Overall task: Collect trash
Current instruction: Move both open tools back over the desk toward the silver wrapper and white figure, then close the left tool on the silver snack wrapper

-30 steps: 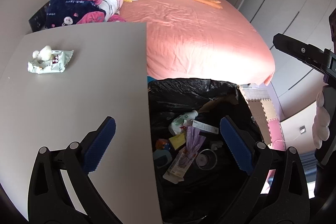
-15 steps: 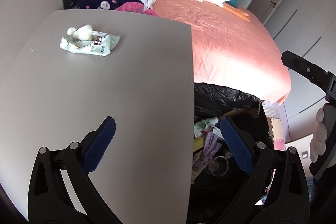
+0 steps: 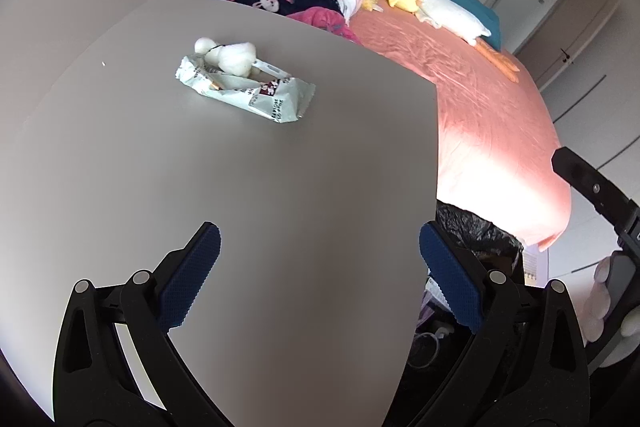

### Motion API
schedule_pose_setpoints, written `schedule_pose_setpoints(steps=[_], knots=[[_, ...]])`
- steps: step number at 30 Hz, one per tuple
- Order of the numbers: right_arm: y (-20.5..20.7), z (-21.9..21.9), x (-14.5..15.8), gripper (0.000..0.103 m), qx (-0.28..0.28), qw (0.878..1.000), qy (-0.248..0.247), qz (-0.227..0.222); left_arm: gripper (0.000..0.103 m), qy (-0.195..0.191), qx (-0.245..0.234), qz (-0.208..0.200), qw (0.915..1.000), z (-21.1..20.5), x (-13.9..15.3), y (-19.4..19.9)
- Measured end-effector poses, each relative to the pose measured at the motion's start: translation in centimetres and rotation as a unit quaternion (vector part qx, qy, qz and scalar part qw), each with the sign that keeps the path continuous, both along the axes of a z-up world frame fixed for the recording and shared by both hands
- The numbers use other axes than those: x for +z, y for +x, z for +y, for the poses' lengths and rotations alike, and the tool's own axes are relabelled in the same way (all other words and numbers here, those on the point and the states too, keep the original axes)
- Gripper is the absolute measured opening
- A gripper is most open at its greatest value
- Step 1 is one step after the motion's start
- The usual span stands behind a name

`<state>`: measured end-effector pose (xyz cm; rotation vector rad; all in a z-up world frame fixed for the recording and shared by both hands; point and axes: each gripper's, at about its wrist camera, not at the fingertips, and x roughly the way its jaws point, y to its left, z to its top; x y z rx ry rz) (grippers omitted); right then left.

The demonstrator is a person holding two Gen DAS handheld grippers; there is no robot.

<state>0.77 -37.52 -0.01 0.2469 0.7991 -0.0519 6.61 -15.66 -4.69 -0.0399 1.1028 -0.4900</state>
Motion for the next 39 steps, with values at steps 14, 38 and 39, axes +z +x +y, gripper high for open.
schedule_pose_setpoints(steps=[14, 38, 39], knots=[[4.7, 0.8, -1.3, 0.08, 0.016, 1.0, 0.018, 0.008, 0.096, -0.022, 0.108, 0.037, 0.9933, 2.4, -0.9, 7.3], [9.8, 2.7, -2.5, 0.08, 0.025, 0.999, 0.021, 0.015, 0.065, 0.058, 0.166, 0.09, 0.9802, 0.9, -4.8, 15.0], [10.1, 2.9, -2.6, 0.08, 0.027, 0.999, 0.02, 0.016, 0.061, 0.06, 0.165, 0.087, 0.9806, 1.1, -4.8, 15.0]])
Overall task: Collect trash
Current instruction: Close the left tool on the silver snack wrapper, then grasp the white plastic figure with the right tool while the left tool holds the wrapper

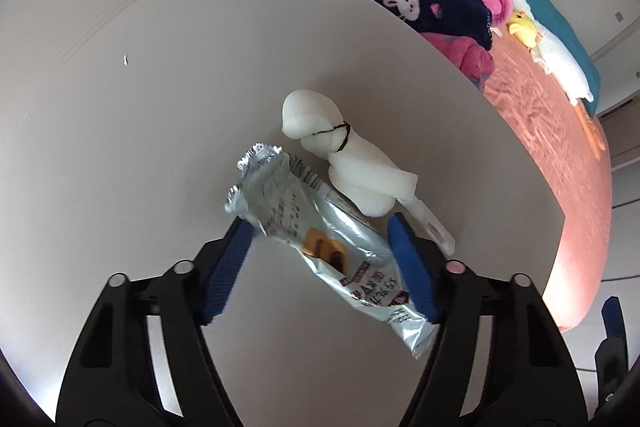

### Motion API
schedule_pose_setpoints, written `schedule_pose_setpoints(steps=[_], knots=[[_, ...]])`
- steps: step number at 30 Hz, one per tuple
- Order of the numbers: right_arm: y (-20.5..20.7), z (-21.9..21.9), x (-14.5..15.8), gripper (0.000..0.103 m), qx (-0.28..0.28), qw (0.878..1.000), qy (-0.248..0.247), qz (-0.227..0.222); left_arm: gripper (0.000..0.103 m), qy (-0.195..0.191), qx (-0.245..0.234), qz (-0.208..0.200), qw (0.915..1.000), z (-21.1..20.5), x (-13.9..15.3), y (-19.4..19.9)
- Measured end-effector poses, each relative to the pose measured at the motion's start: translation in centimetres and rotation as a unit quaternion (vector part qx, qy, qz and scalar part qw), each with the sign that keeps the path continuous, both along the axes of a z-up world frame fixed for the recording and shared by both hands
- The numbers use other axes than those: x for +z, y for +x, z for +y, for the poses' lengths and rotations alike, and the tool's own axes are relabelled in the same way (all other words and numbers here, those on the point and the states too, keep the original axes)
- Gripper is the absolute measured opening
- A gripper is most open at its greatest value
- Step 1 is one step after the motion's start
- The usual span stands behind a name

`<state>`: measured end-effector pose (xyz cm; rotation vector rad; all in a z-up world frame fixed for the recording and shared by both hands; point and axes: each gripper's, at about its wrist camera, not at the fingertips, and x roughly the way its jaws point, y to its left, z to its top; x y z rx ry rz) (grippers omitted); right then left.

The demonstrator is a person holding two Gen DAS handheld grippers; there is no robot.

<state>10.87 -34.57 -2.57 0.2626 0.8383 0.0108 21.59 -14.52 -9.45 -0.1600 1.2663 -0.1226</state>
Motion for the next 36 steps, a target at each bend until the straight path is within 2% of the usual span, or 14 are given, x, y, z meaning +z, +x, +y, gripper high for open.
schedule_pose_setpoints(steps=[2, 4, 5, 11, 28, 36], knots=[[0.5, 0.5, -0.1, 0.08, 0.006, 1.0, -0.003, 0.001, 0.05, -0.007, -0.001, -0.004, 1.0, 0.6, 0.1, -0.1], [1.0, 1.0, -0.2, 0.08, 0.011, 1.0, -0.006, 0.003, 0.047, -0.026, 0.002, -0.006, 0.9996, 1.6, 0.2, -0.3], [1.3, 1.4, -0.4, 0.08, 0.015, 1.0, -0.007, 0.004, 0.042, -0.031, 0.004, -0.007, 0.9995, 2.0, 0.2, -0.5], [2.8, 3.5, -1.1, 0.08, 0.037, 0.999, -0.01, 0.013, 0.032, -0.06, 0.004, -0.012, 0.9981, 4.6, 0.6, -1.9], [6.8, 10.9, -3.5, 0.08, 0.099, 0.994, -0.013, 0.039, 0.032, -0.062, 0.045, -0.031, 0.9966, 12.1, 1.2, -4.8], [9.0, 14.0, -4.9, 0.08, 0.122, 0.991, -0.021, 0.055, 0.032, -0.038, 0.054, -0.054, 0.9963, 14.3, 2.4, -5.3]])
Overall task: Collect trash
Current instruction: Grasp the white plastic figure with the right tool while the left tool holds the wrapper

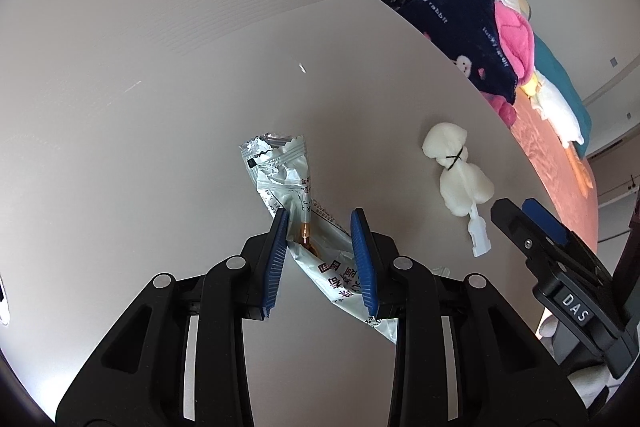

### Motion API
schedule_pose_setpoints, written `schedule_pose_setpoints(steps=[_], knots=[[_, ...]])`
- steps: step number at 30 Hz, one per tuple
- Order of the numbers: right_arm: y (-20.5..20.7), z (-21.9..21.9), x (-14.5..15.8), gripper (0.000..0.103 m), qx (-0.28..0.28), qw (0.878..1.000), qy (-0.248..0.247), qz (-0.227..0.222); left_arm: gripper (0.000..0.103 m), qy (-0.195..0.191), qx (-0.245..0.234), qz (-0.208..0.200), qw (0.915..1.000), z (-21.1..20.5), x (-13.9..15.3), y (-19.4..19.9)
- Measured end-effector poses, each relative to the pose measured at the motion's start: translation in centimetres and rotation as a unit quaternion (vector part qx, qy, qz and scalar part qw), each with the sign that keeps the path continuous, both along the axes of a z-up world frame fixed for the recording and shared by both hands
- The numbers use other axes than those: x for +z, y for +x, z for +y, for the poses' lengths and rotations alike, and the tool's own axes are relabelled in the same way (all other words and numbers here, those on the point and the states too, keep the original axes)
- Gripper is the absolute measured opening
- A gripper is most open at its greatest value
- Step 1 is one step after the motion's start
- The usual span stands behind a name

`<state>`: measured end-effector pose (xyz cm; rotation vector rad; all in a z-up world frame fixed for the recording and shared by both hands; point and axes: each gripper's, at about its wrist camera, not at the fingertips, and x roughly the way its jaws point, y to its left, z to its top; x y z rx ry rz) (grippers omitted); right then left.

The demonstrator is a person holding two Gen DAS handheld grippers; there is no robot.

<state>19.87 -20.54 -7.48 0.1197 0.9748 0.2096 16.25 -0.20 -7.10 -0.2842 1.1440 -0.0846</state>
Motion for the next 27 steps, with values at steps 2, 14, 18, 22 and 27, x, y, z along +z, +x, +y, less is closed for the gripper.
schedule_pose_setpoints(steps=[2, 14, 18, 22, 27], knots=[[0.7, 0.6, -0.3, 0.078, 0.003, 1.0, -0.004, 0.001, 0.032, 0.001, 0.005, -0.002, 1.0, 0.6, 0.1, -0.1], [3.0, 3.4, -3.0, 0.048, 0.015, 0.999, -0.021, 0.036, 0.032, -0.004, -0.003, -0.005, 1.0, 2.0, 0.2, -1.1], [2.8, 3.2, -3.7, 0.033, 0.011, 0.999, -0.011, 0.045, 0.032, -0.005, -0.01, -0.005, 0.9999, 1.8, 0.1, -1.3], [2.6, 2.8, -3.3, 0.026, 0.014, 0.999, -0.017, 0.048, 0.032, -0.005, -0.018, -0.003, 0.9998, 1.5, 0.0, -1.3], [1.6, 2.1, -1.7, 0.026, 0.018, 0.999, -0.01, 0.039, 0.032, -0.007, -0.032, -0.008, 0.9994, 0.7, 0.5, -1.9]])
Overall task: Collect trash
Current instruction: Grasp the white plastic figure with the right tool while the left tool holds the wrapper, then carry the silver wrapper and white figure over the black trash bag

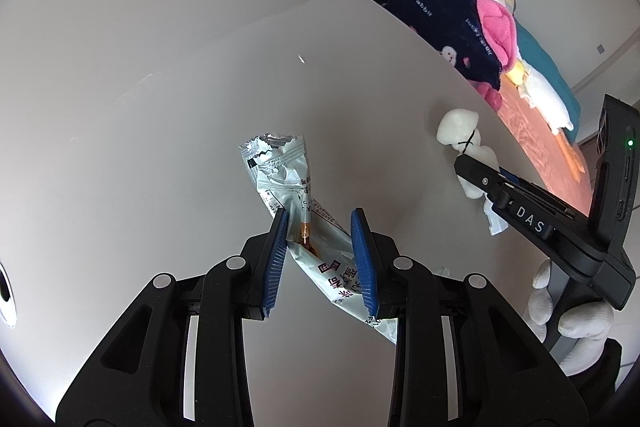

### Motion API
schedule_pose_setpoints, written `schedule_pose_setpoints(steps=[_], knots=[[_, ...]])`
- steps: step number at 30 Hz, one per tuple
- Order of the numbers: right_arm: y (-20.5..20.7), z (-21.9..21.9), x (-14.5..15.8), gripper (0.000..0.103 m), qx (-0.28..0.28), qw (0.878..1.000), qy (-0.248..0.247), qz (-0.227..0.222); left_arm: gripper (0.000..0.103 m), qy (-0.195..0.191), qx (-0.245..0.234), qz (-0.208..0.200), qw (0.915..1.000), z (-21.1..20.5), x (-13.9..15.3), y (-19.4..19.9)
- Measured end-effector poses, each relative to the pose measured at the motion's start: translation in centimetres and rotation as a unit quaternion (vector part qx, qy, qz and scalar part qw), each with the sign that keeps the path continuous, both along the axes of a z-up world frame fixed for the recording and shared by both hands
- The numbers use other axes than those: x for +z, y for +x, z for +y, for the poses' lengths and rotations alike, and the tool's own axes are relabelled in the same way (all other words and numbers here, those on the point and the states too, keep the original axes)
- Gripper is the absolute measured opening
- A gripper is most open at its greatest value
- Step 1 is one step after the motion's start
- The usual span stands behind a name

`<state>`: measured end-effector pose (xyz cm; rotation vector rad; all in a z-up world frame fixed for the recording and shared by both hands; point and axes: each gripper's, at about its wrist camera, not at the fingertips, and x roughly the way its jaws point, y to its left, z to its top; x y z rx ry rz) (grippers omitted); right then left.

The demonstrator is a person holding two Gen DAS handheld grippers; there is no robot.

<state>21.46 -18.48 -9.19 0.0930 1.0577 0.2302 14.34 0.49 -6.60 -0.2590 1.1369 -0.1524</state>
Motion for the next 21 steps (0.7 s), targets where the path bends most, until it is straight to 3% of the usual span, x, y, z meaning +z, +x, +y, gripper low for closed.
schedule_pose_setpoints(steps=[21], knots=[[-7.8, -5.0, 6.9, 0.028, -0.033, 0.998, 0.032, -0.032, 0.032, -0.014, -0.092, -0.036, 0.995, -5.4, 3.8, -6.3]])
